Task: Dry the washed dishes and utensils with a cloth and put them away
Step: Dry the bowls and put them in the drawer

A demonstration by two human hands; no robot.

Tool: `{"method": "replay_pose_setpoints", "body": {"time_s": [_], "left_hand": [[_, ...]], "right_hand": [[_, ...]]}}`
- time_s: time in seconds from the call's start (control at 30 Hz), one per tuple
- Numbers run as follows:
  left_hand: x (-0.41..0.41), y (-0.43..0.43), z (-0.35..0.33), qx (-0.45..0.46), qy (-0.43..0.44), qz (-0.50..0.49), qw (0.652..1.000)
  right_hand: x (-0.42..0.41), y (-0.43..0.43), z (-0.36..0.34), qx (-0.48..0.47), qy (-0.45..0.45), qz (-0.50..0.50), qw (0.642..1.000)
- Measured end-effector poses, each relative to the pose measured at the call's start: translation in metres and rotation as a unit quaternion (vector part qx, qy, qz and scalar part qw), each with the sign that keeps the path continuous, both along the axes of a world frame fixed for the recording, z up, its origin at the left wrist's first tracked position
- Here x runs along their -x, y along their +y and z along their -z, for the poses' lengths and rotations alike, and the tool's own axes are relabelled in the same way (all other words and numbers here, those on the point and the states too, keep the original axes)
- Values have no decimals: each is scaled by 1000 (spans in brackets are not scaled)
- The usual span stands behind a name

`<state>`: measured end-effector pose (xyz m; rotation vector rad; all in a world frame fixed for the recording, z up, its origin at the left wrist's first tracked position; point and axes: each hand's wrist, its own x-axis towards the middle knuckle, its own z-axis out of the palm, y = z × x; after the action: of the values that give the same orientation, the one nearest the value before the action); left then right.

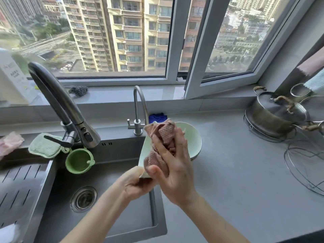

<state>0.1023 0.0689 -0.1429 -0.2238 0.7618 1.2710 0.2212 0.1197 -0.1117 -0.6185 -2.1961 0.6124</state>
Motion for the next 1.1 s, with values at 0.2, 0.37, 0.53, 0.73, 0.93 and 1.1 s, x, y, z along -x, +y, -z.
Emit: {"method": "replay_pose_setpoints", "body": {"time_s": [0.2,0.37,0.53,0.73,0.93,1.1], "left_hand": [[17,-12,-6,112,66,121,984],[13,-16,-32,26,47,281,958],[17,-9,-43,-5,143,342,929],[15,3,-47,-24,219,362,906],[3,18,-59,-46,247,264,931],[-28,32,-85,-70,333,165,926]], "right_hand": [[7,48,-32,272,38,-88,958],[-7,82,-54,458,4,-191,868],[-16,78,-54,484,86,-219,843],[-34,69,-58,392,153,-173,891],[-54,76,-67,351,204,-98,909],[-72,93,-80,368,244,-83,893]]}}
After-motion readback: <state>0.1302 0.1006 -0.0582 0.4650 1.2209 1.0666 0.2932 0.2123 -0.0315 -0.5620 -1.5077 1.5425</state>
